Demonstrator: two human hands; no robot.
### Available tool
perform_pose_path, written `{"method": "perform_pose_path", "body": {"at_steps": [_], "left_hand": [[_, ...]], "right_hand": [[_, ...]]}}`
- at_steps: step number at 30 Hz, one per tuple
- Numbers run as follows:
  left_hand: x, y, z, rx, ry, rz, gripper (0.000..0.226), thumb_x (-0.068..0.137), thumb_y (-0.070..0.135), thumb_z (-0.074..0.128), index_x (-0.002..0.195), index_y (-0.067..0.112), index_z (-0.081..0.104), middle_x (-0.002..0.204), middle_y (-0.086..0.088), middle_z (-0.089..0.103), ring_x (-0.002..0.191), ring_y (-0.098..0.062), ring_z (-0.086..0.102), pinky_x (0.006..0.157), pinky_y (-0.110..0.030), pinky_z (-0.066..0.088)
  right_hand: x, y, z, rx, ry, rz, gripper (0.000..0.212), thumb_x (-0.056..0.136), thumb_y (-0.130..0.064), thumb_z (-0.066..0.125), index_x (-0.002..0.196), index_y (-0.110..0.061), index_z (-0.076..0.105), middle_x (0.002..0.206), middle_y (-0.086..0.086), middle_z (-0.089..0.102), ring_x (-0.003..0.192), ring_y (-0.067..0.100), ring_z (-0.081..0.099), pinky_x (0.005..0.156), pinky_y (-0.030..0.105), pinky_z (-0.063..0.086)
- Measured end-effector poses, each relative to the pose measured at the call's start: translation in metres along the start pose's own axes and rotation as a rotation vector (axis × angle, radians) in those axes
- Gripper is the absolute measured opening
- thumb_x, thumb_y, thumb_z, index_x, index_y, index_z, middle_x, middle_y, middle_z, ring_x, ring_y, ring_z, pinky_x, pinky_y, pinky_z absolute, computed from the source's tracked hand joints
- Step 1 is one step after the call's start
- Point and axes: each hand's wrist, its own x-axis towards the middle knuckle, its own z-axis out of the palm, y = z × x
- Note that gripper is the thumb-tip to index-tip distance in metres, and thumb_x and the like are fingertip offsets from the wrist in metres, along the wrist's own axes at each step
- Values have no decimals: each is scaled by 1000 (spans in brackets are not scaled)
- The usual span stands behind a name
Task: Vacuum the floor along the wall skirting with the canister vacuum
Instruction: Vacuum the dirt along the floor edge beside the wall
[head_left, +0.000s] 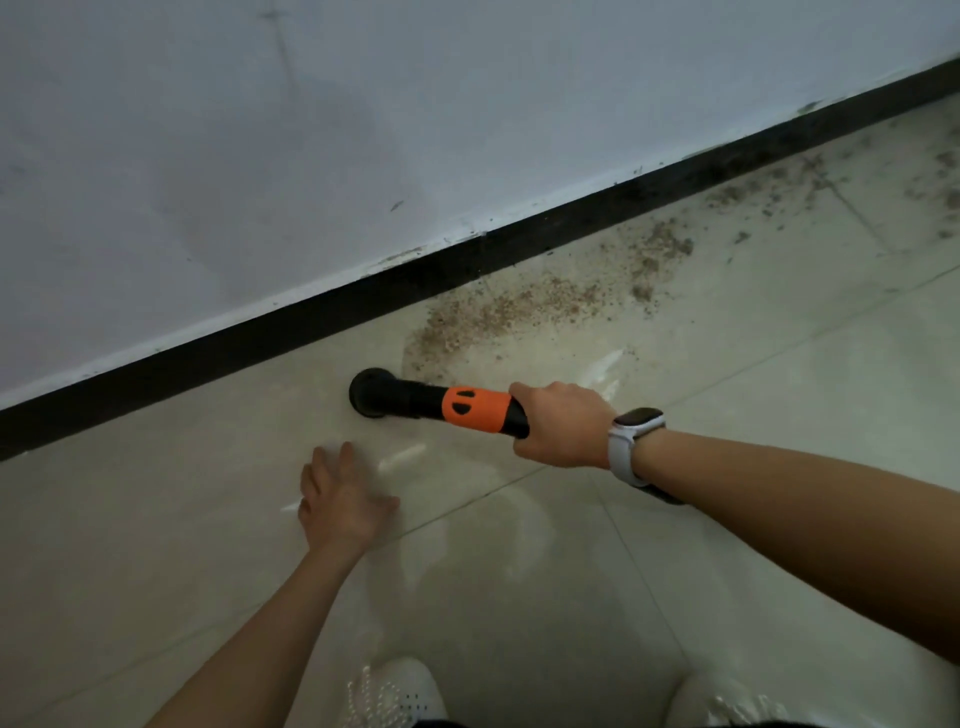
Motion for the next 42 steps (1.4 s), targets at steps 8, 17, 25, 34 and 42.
{"method": "perform_pose_path", "body": {"at_steps": [8,17,25,34,42], "left_hand": [[-8,8,19,89,-107,51,88,79,44,68,146,23,16,156,-9,-2,144,-32,0,112,-48,26],[-12,-2,18,-10,-67,22,82,84,45,64,149,18,22,159,-9,5,145,-27,6,114,-42,22],[-18,-30,16,-23,15,-111,78,77,42,71,141,27,29,149,-8,19,138,-32,18,106,-47,32],[-26,-8,13,-53,38,135,92,79,35,74,150,24,16,159,-6,6,145,-28,8,114,-46,21],[-35,15,8,19,91,754,51,88,34,63,134,21,47,136,2,51,128,-18,45,110,-31,23]], "right_hand": [[-13,34,-10,38,60,85,19,87,-25,56,94,-20,39,66,-3,44,60,22,48,47,25,33],[-35,55,-17,3,-36,53,19,84,-25,60,93,-22,43,74,-3,50,69,23,50,49,25,33],[-52,29,8,-57,-183,-97,20,82,-26,61,96,-23,48,82,1,54,71,22,49,55,26,33],[-64,67,-8,-109,-144,22,19,80,-26,63,88,-25,45,79,-3,53,71,21,51,49,23,31],[-53,44,-6,-108,-241,-92,26,85,-31,63,103,-19,48,80,-1,52,74,23,52,58,27,38]]}}
